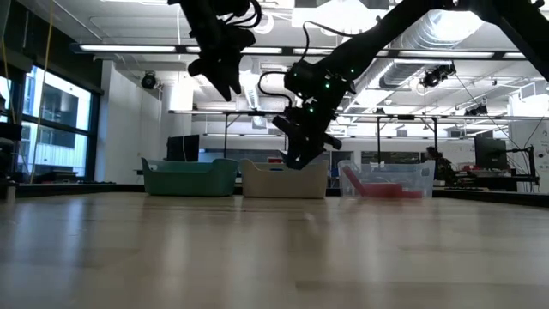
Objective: Sort & place blocks by color
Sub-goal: Put the blue block into the gray bin, then return to Home Position
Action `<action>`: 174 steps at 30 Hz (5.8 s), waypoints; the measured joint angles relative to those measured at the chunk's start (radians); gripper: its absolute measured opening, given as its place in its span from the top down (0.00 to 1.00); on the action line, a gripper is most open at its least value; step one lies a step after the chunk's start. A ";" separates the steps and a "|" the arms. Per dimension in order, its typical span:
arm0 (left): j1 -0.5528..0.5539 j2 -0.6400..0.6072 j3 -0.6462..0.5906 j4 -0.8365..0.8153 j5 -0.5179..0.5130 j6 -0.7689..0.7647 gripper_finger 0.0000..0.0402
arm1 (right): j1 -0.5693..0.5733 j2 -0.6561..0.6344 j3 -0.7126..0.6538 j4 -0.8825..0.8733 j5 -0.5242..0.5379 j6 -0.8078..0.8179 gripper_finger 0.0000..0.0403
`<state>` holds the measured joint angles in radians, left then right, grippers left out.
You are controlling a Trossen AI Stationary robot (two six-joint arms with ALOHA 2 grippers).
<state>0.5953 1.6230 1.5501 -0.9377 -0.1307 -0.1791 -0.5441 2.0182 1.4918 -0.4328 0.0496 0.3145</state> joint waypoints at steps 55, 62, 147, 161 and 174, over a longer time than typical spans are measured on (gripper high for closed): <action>-0.078 -0.119 -0.001 0.141 0.043 0.096 0.72 | 0.009 -0.003 0.411 -0.460 -0.198 -0.250 0.59; -0.127 -0.211 -0.143 0.296 0.076 0.048 0.72 | 0.023 -0.075 0.426 -0.455 -0.217 -0.271 0.59; -0.436 -1.479 -1.538 0.987 -0.139 -0.158 0.72 | -0.084 -0.923 0.191 -0.446 -0.462 -0.460 0.59; -0.436 -1.479 -1.538 0.987 -0.138 -0.158 0.72 | 0.097 -1.436 -0.574 0.102 -0.289 -0.167 0.59; -0.436 -1.479 -1.537 0.987 -0.138 -0.158 0.72 | 0.256 -1.791 -1.020 0.180 -0.173 -0.038 0.59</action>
<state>0.1596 0.1444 0.0128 0.0494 -0.2691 -0.3367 -0.2882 0.2275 0.4714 -0.2530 -0.1238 0.2762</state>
